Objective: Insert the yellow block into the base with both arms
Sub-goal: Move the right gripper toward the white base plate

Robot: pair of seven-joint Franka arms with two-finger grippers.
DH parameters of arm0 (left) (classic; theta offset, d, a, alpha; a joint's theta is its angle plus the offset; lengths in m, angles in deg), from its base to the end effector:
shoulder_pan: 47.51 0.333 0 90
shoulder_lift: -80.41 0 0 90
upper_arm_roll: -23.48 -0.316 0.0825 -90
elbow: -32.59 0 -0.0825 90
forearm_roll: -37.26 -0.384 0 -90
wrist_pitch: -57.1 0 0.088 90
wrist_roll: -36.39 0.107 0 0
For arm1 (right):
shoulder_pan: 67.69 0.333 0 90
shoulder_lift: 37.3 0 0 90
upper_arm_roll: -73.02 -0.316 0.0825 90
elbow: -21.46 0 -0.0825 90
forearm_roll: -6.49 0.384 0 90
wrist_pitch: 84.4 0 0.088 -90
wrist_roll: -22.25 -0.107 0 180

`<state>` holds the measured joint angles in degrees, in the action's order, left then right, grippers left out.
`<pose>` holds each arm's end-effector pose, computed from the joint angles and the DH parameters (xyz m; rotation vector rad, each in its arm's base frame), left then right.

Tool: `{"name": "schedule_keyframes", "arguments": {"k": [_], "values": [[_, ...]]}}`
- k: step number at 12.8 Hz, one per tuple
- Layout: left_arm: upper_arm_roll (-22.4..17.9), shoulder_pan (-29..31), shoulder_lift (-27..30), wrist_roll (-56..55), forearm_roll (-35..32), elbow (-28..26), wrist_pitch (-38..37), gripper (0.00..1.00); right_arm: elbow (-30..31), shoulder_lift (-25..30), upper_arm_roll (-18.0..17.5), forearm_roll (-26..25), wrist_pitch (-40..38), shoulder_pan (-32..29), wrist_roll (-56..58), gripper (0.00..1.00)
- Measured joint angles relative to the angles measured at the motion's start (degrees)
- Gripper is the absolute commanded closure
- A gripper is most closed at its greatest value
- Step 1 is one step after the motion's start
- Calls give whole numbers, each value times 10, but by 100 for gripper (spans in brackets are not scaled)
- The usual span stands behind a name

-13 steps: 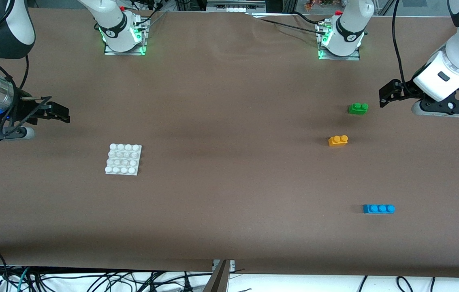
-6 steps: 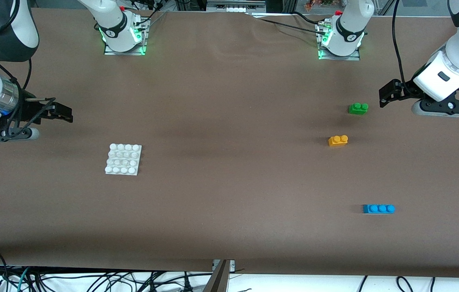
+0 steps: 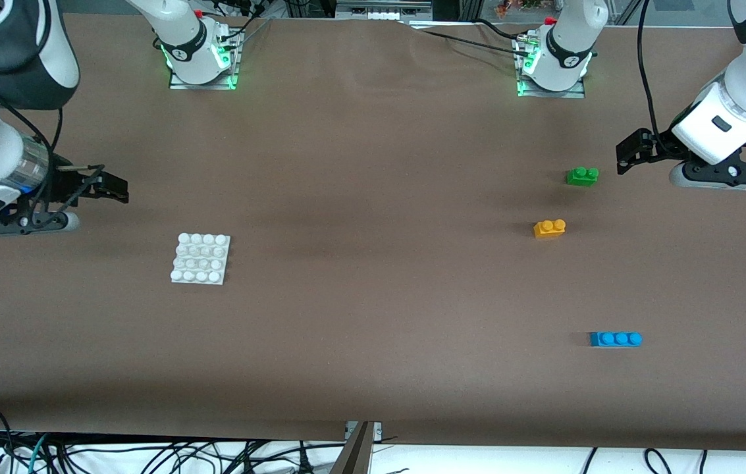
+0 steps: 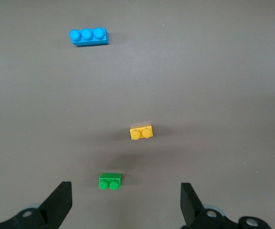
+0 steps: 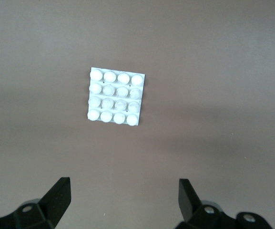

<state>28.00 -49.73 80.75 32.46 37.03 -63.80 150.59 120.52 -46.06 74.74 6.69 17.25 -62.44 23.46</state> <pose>0.5505 -0.0648 0.5802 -3.1313 0.0773 0.0691 0.5953 0.0379 0.4780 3.1310 0.1284 -0.1687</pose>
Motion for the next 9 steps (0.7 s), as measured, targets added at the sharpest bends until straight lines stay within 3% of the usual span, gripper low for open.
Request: {"name": "schedule_keyframes", "arguments": {"k": [5,9], "values": [[0,0,0,0,0,0,0,0,157,-19,2,0,237,0,-3,0],[0,0,0,0,0,0,0,0,190,-87,3,0,366,0,-15,0]]}}
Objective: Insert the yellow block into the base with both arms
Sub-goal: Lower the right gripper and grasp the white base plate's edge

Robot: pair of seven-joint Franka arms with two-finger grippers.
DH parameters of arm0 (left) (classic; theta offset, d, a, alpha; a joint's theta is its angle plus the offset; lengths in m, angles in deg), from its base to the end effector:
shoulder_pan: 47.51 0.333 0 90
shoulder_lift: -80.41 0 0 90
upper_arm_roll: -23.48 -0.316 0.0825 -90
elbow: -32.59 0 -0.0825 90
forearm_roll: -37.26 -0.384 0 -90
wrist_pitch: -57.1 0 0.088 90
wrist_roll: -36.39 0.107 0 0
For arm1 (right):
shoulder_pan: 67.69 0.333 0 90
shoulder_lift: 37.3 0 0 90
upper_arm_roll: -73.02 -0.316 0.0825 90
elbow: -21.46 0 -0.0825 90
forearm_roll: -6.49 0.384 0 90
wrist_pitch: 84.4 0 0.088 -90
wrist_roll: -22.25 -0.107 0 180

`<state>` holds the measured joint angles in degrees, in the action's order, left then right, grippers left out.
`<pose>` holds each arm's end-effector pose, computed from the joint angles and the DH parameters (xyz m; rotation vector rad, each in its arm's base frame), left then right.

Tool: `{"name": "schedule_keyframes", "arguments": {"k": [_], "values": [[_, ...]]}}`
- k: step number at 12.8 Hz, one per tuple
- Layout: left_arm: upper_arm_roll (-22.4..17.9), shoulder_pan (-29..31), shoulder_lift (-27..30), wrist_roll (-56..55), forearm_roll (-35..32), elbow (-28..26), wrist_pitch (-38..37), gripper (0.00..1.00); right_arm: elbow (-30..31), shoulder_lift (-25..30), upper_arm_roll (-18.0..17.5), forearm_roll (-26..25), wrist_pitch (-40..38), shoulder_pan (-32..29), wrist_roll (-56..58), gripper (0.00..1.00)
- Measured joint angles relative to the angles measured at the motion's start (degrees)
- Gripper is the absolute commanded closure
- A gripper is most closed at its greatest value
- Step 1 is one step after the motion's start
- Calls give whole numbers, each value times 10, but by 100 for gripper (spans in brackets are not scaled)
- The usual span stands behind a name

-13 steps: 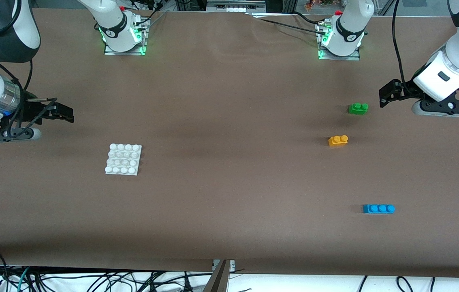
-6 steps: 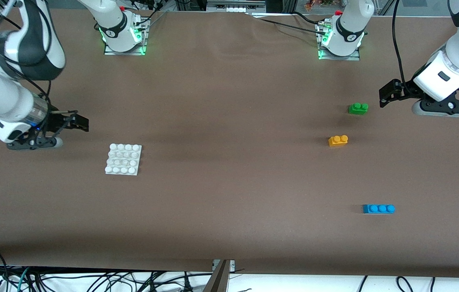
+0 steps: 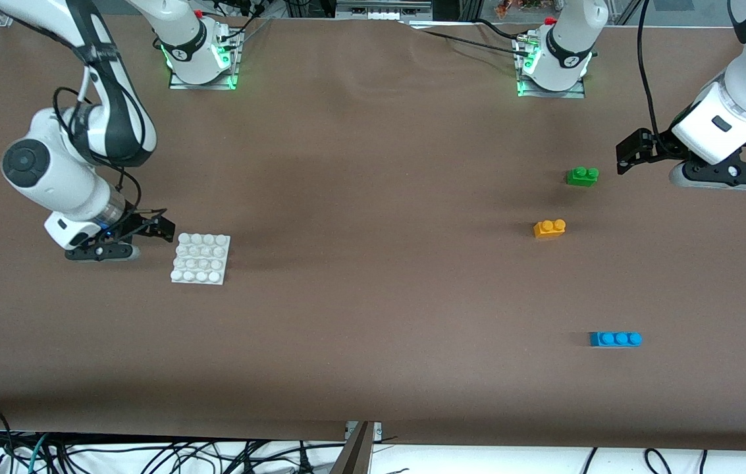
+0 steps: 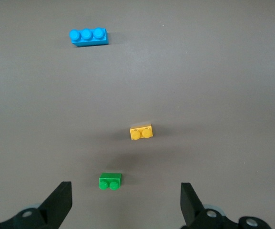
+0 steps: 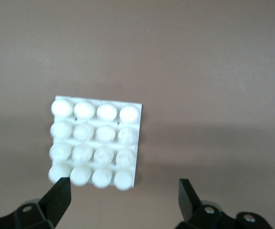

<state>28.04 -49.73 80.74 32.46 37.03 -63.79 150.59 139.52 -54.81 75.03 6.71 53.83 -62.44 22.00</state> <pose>0.5505 -0.0652 0.5802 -3.1312 0.0784 0.0691 0.5934 0.0341 0.2904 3.1332 0.0803 0.0734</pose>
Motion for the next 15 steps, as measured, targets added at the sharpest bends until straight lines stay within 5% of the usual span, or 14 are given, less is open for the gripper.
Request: {"name": "schedule_keyframes", "arguments": {"k": [6,15], "values": [[1,0,0,0,0,0,-1,0,-3,-86,0,4,96,0,-29,1],[1,0,0,0,0,0,-1,0,-5,-117,-5,28,122,2,-34,2]]}}
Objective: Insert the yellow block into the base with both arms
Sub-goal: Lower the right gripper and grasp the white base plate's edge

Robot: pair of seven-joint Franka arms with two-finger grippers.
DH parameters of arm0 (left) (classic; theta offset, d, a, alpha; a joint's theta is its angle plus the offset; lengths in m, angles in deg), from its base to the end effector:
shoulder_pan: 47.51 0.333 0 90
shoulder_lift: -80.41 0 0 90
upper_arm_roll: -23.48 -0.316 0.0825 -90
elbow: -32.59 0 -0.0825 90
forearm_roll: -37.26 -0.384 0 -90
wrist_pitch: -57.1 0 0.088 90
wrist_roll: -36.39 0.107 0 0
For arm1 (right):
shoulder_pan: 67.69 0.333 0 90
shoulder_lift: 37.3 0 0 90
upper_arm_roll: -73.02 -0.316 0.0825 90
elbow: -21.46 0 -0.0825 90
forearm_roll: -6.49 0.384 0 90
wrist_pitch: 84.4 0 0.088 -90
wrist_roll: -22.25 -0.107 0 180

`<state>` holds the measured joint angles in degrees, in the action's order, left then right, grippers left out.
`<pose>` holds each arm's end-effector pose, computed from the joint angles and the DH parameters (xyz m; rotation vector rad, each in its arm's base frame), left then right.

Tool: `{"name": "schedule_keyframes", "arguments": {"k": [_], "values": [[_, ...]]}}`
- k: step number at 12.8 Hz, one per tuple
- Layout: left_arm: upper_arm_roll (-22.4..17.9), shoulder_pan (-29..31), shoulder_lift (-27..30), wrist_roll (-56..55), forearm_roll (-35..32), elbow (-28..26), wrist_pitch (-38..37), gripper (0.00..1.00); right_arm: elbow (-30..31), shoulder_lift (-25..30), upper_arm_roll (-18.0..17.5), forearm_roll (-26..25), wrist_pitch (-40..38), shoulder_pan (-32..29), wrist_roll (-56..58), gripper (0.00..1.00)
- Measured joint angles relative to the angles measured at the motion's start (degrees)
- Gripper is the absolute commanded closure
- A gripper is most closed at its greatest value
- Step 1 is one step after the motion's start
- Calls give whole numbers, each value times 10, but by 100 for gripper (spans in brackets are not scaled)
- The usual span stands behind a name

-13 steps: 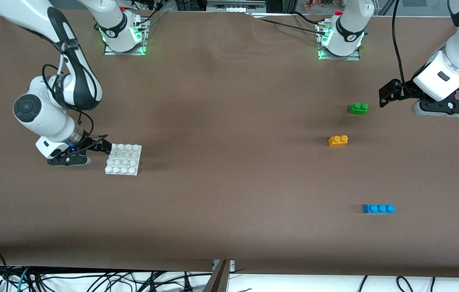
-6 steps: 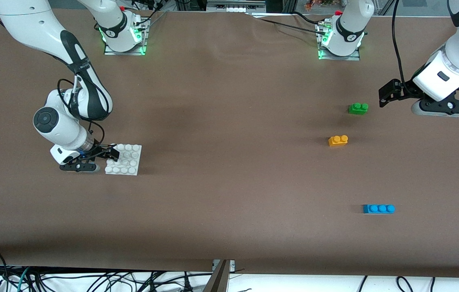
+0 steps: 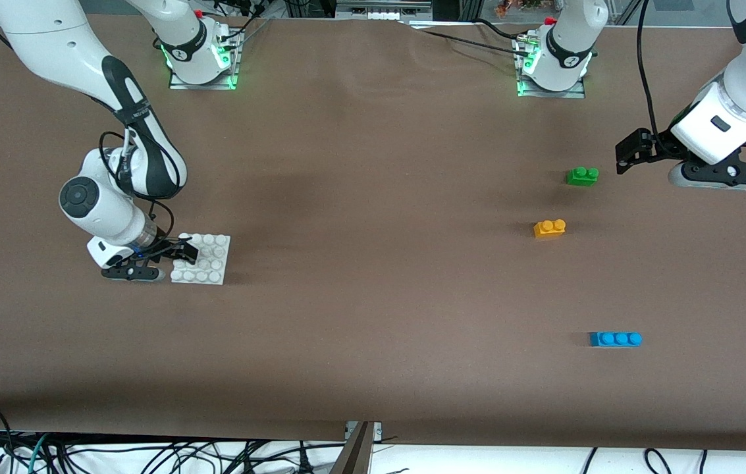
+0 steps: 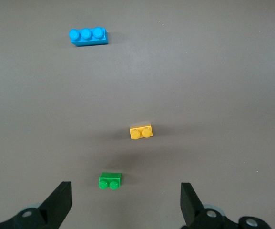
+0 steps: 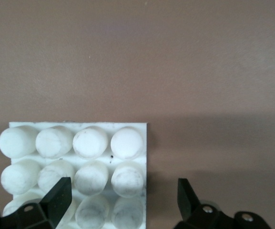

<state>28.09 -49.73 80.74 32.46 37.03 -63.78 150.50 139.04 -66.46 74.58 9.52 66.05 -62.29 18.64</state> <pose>0.5503 -0.0656 0.5802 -3.1310 0.0798 0.0712 0.5991 0.0391 0.1919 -3.1208 0.0582 -0.1001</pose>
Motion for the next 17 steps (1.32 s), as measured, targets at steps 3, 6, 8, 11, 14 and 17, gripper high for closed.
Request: {"name": "schedule_keyframes", "arguments": {"k": [3,6,8,11,14,17], "values": [[0,0,0,0,0,0,0,0,0,-9,-1,2,8,0,0,11],[0,0,0,0,0,0,0,0,0,-9,-3,3,11,1,0,23],[0,0,0,0,0,0,0,0,0,-9,-4,3,12,1,-1,23],[0,0,0,0,0,0,0,0,0,-10,-7,4,16,1,-1,23],[0,0,0,0,0,0,0,0,0,-13,-14,12,22,1,-2,23],[0,0,0,0,0,0,0,0,0,-13,-30,13,23,1,-24,23]]}}
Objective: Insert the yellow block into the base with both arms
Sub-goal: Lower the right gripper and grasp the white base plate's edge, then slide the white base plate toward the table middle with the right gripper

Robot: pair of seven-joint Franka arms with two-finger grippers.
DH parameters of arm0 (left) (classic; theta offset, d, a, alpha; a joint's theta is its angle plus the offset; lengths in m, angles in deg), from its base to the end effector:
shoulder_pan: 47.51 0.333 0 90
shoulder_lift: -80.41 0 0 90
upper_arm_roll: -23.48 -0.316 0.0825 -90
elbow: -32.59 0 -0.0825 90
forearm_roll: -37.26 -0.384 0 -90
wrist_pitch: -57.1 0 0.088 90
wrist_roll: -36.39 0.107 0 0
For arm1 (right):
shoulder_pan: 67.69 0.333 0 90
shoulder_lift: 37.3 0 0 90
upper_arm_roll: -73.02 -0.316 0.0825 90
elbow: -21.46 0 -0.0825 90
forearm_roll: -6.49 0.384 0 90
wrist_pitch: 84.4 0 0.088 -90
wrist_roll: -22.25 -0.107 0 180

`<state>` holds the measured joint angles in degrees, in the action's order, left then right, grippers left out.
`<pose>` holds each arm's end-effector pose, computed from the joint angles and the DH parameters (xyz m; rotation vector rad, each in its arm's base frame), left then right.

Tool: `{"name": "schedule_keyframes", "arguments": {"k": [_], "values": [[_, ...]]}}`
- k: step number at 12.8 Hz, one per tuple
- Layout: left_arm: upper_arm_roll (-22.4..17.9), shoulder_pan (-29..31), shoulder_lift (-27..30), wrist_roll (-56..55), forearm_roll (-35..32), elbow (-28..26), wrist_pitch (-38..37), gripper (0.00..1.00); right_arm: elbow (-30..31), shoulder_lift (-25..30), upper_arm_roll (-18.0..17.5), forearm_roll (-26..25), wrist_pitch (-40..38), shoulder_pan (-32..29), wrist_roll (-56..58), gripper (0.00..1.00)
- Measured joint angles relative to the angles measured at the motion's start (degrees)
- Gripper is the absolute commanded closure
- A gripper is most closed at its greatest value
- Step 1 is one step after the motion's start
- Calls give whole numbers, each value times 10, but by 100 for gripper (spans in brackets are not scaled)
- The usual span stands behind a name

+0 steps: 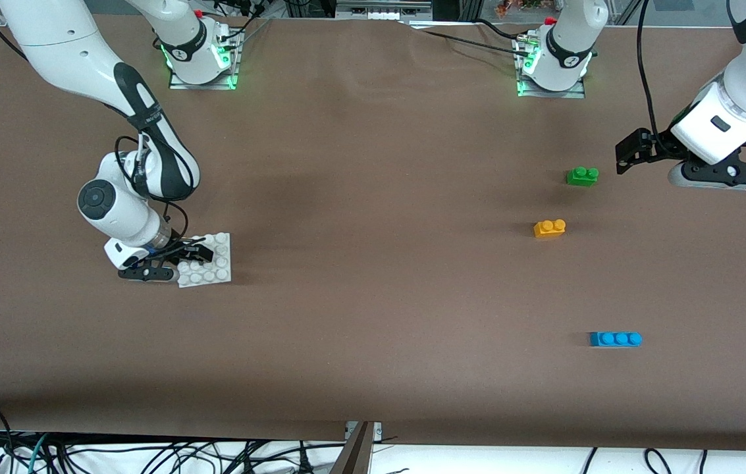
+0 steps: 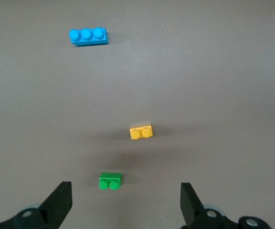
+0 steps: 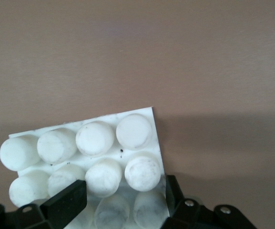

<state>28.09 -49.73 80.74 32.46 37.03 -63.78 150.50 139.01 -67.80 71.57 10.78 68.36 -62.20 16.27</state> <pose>0.5503 -0.0656 0.5802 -3.1310 0.0798 0.0712 0.5970 0.0703 0.1818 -3.0798 0.0808 -0.1169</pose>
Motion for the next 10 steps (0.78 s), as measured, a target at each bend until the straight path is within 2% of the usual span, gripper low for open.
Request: {"name": "schedule_keyframes", "arguments": {"k": [5,10], "values": [[0,0,0,0,0,0,0,0,0,0,-9,0,3,7,-21,23],[0,0,0,0,0,0,0,0,-8,0,-11,0,8,42,-67,23]]}}
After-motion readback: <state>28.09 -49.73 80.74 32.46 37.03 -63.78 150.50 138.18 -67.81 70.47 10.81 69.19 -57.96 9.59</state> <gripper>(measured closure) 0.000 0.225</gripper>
